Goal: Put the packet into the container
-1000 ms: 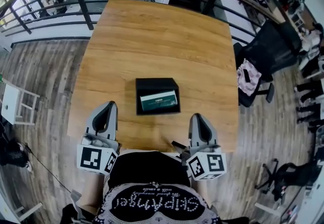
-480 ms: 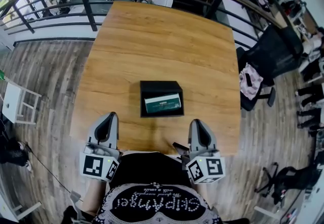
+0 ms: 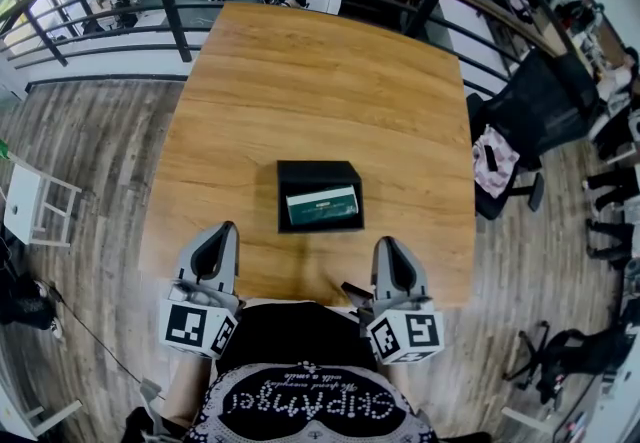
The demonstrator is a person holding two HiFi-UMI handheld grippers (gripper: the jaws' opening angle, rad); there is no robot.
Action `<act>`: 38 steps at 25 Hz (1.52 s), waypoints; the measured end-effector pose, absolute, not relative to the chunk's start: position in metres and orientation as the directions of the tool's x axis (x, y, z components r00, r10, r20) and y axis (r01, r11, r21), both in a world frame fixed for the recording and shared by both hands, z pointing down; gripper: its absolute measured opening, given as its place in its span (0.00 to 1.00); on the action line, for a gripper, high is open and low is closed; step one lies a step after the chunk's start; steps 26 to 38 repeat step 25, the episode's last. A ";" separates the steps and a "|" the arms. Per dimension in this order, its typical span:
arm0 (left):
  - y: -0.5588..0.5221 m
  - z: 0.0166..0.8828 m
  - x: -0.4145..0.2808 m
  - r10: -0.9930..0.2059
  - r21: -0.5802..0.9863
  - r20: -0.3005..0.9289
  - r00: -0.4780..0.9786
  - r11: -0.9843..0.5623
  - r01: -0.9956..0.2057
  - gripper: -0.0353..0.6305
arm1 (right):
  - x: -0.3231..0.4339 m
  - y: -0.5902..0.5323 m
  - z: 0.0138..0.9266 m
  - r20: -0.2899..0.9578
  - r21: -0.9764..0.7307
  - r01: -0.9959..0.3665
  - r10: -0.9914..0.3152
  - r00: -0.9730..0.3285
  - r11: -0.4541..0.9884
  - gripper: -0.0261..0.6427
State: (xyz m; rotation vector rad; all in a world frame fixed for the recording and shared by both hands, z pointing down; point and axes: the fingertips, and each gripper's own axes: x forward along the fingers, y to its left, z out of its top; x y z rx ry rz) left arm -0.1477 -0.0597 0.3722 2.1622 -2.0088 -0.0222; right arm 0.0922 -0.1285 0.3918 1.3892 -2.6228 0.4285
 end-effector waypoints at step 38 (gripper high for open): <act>-0.086 0.368 -0.143 -0.990 0.093 0.107 0.092 -0.083 -0.992 0.09 | 0.095 -0.155 0.375 0.203 -0.142 -0.826 -0.801 -0.564 0.545 0.10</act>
